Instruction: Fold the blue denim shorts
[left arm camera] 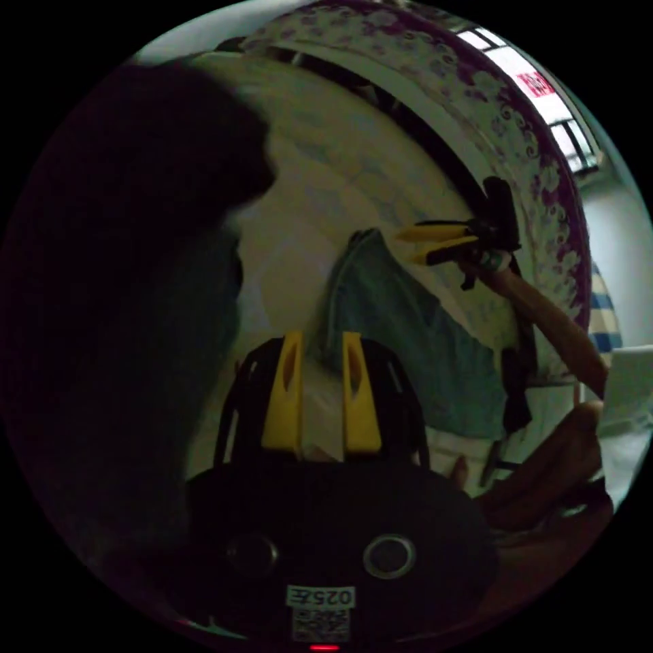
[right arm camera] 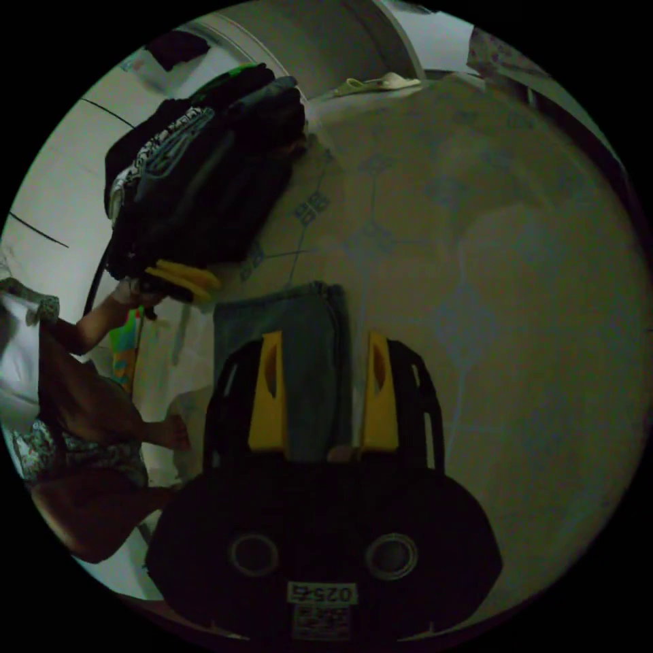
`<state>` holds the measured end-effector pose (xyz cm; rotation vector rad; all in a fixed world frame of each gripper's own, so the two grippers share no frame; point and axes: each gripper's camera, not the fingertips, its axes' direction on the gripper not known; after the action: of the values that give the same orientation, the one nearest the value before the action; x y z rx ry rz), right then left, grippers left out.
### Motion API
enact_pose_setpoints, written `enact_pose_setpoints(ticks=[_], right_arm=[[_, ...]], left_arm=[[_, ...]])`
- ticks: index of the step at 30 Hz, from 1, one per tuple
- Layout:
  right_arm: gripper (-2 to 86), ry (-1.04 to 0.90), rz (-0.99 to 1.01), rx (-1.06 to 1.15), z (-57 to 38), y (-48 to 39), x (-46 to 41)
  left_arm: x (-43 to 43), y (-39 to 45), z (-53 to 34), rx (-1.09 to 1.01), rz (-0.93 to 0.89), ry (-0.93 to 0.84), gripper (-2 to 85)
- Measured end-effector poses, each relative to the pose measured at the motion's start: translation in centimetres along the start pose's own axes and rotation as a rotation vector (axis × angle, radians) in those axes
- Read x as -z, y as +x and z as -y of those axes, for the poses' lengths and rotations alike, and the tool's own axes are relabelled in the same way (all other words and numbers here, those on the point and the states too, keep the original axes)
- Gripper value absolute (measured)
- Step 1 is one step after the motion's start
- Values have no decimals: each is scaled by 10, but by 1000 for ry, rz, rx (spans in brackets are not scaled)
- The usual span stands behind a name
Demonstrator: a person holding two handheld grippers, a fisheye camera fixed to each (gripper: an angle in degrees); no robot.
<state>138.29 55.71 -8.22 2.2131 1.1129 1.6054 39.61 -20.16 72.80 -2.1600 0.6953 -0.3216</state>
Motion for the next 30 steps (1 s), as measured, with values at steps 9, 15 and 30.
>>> enact_pose_setpoints(ticks=[9,15,30], right_arm=[[48,-222,156,81,40,20,-18],[18,-249,179,194,48,4,52],[103,-72,217,-118,-169,0,227]], left_arm=[[-53,-35,-47,200,-287,165,48],[-33,-27,-61,245,-287,293,6],[12,2,-120,174,80,394,3]])
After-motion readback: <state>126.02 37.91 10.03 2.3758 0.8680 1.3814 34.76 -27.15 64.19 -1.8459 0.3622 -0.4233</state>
